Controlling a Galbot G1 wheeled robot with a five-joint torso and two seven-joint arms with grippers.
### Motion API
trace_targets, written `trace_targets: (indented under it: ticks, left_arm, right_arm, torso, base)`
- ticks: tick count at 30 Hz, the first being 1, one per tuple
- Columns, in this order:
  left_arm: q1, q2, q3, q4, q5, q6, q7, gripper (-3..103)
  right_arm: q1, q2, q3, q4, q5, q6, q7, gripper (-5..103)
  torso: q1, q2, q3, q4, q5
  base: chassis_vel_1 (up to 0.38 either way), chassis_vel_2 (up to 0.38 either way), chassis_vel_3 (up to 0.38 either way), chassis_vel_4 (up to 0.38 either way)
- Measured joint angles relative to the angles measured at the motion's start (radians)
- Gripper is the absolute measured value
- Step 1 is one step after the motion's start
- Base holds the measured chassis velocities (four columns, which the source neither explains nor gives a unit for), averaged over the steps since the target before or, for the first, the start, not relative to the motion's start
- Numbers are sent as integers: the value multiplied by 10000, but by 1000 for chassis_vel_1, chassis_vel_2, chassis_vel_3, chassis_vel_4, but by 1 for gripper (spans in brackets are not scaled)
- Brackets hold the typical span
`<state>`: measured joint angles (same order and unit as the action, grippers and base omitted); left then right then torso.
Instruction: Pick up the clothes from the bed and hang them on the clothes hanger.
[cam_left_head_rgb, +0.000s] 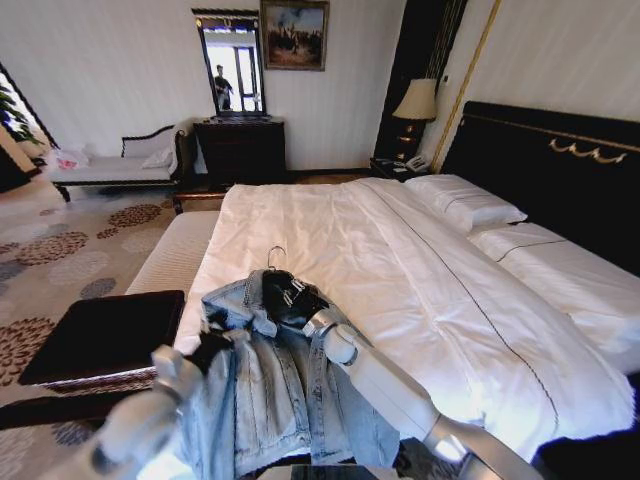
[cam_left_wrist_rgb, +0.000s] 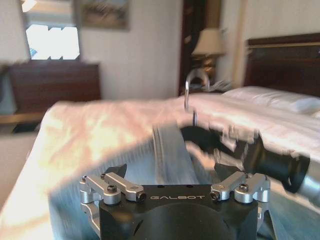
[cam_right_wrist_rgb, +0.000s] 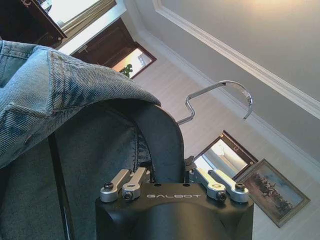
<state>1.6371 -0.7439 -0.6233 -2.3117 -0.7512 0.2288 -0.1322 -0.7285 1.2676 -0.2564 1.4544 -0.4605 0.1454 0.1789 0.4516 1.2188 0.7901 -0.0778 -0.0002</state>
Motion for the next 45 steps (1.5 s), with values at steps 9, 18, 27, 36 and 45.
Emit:
trace_targets:
  ticks: [9,18,27,36,45]
  left_arm:
    - [-930,2225,-1701,2057,-1502,-860,2920,100]
    - [-1897,3232,-554,4504,-1486,-2903,6113,97]
    - [-2107,3139,-344,5876,-1348,-4039,8450,89]
    - [-3326,3661,-238,7314,-1795,-4340,9589,85]
    - [-4918,3671,1246,8066,-2263,-3500,11370,81]
  right_arm:
    - [-108,71,48,47,-63,46,38,28]
    - [-198,212,-6,134,-157,9,66,28]
    - [-73,369,-156,20,-585,254,75,28]
    - [252,507,-544,-70,-625,331,85,28]
    - [300,416,-575,-8,-845,572,139,28]
  torso:
    - [1,0,1,-3,-1]
    - [2,-1,2,-6,-3]
    - [0,-1,0,-3,-2]
    - [1,0,0,-1,1]
    - [1,-1,0,-1,3]
  base:
    - [0,0,0,0]
    - [0,0,0,0]
    - [0,0,0,0]
    - [0,0,0,0]
    - [0,0,0,0]
